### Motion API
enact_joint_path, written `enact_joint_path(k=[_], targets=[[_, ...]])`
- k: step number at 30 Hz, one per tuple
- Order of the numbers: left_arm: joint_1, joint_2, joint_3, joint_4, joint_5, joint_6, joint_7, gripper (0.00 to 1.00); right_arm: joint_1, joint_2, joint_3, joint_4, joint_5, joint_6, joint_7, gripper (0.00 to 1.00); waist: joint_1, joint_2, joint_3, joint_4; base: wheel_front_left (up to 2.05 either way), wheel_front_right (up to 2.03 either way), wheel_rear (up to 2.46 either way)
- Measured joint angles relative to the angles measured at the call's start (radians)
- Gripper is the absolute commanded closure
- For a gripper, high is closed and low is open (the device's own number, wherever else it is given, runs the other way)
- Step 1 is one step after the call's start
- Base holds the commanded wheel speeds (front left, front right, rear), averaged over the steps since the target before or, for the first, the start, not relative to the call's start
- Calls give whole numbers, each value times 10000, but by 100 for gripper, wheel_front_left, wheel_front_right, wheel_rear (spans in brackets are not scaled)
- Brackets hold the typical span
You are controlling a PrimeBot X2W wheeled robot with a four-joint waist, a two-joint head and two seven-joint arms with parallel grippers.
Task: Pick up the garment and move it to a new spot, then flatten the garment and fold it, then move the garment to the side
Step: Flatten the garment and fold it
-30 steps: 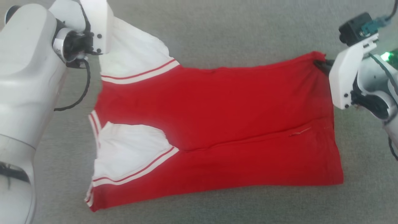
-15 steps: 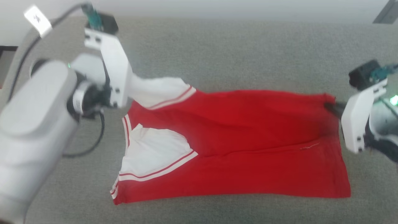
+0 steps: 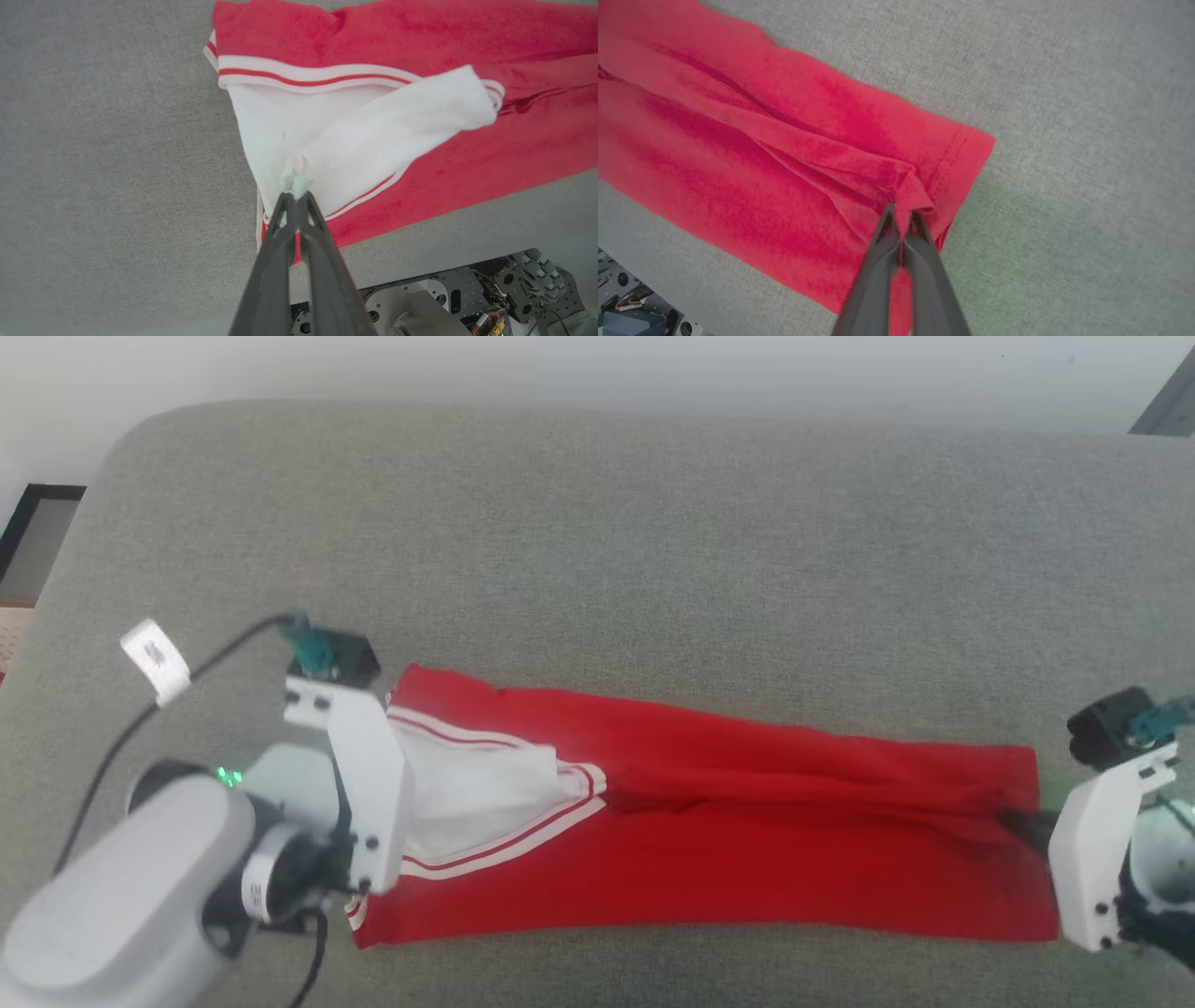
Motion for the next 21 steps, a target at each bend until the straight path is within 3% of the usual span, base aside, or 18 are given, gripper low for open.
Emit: enact_joint_path(k=[6,9,10,11,12,13,21], targets=[[847,-163,-40,407,-209,-67,-608,100,472,711,-280,63,-234,0,134,100,0,1,-68,-71,0,0,0],[1059,-493,-40,1271,-372,-368,-1114,100,407,1085,-345,437,-558,0,81,100,0,0,-137,-137,0,0,0],[1074,-529,-69,1524,-343,-468,-1225,75,363,1183,-339,508,-633,0,48,69,0,0,-164,-156,0,0,0],[1088,-585,-46,1737,-355,-543,-1346,38,305,1281,-360,552,-681,-2,-56,18,0,0,-191,-173,0,0,0],[1104,-690,33,1942,-447,-610,-1486,5,227,1383,-383,608,-736,0,-107,0,0,0,-228,-186,0,0,0],[1113,-746,38,2127,-462,-702,-1565,0,162,1480,-389,702,-757,0,-113,0,0,0,-273,-201,0,0,0],[1341,-796,96,2671,-355,-1287,-2560,0,247,1887,-589,782,-819,-2,-554,0,0,0,-867,-207,0,0,0]])
